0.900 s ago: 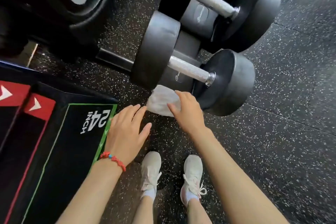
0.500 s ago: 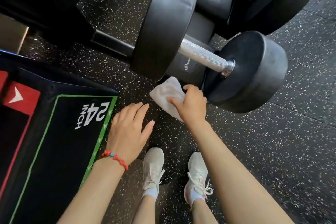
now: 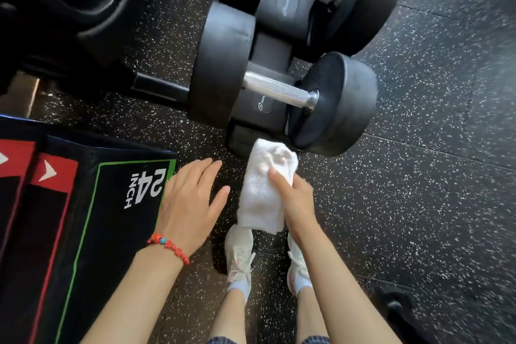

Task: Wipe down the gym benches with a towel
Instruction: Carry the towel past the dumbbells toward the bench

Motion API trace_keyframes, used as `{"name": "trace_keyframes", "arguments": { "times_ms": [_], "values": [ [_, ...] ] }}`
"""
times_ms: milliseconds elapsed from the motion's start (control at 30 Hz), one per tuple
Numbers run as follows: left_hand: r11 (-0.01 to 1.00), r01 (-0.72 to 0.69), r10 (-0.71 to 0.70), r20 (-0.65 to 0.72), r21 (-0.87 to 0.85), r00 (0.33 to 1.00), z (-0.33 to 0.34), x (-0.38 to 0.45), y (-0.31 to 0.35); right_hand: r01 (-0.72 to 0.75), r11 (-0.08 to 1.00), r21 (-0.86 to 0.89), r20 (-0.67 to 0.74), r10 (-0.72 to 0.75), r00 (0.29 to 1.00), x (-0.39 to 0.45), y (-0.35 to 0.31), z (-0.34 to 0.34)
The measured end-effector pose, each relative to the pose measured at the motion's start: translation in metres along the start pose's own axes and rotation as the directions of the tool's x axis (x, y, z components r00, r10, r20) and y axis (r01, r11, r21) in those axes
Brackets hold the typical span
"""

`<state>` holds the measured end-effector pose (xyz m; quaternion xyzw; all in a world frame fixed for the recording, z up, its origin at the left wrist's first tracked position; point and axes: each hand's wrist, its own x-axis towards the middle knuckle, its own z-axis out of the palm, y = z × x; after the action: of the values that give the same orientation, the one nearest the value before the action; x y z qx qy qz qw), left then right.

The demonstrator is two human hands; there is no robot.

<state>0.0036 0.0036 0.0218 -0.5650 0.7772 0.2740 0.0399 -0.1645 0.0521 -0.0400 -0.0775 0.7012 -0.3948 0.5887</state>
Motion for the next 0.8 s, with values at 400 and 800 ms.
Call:
{"name": "trace_keyframes", "arguments": {
  "times_ms": [400,800],
  "values": [
    [0.901,-0.422,0.411,0.111,0.106,0.905,-0.092,-0.058,0.123,0.06,0.944,0.324,-0.396,0.078,0.915,-0.181,-0.043,-0.093],
    [0.682,-0.714,0.686,0.199,0.158,0.7,-0.106,-0.159,0.262,0.258,0.791,0.555,-0.562,0.128,0.817,-0.354,-0.023,-0.19]
  ]
}}
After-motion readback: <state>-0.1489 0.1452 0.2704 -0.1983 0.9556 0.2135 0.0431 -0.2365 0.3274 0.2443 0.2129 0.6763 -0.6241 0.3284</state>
